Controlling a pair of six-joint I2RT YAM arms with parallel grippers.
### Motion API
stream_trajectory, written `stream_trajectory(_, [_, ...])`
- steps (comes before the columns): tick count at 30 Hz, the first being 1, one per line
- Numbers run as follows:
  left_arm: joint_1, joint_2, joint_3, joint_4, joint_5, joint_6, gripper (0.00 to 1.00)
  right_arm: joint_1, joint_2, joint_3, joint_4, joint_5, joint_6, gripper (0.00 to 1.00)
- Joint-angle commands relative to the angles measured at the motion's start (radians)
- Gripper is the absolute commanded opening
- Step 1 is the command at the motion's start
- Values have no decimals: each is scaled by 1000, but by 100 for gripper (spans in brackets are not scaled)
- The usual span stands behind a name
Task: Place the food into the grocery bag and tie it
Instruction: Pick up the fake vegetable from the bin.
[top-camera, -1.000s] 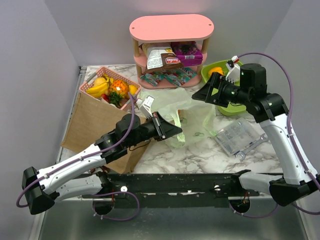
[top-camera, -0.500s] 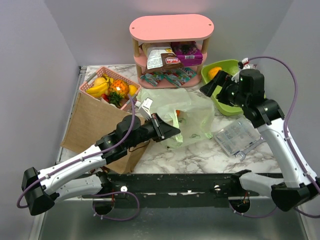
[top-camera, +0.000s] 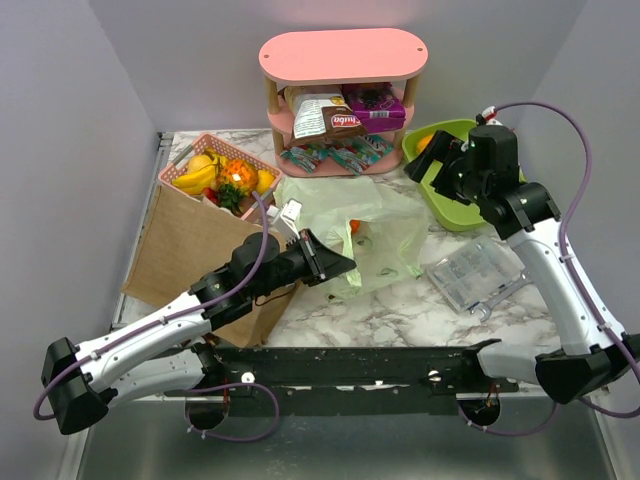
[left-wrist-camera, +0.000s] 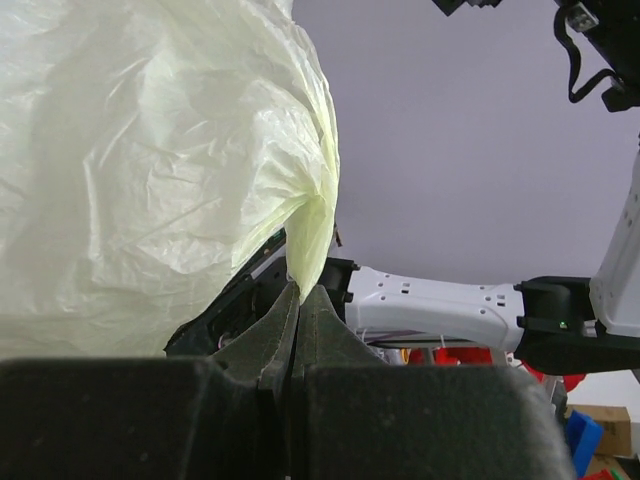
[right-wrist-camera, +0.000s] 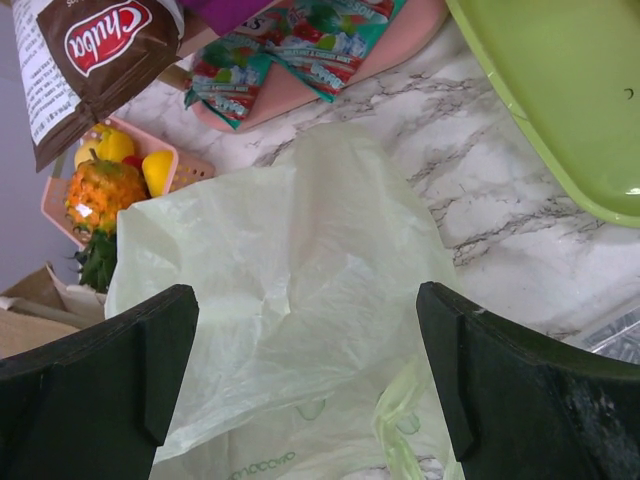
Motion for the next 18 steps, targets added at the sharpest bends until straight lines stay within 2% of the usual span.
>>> stream_trajectory(1, [9, -17, -16, 7, -10, -7, 0, 2, -70, -19, 18, 21, -56, 100])
stream_trajectory(3, [11, -19, -19, 8, -8, -10, 0, 2, -77, -35, 57, 46, -95, 100])
stream_trajectory(9, [12, -40, -18, -8, -14, -10, 0, 2, 78, 98, -33, 235, -171, 100])
stream_trajectory(14, [12, -54, -28, -15, -15, -14, 0, -5, 205, 169, -48, 305, -234, 100])
stream_trajectory(18, [14, -64, -39, -15, -21, -20, 0, -63, 298, 211, -66, 275, -246, 100])
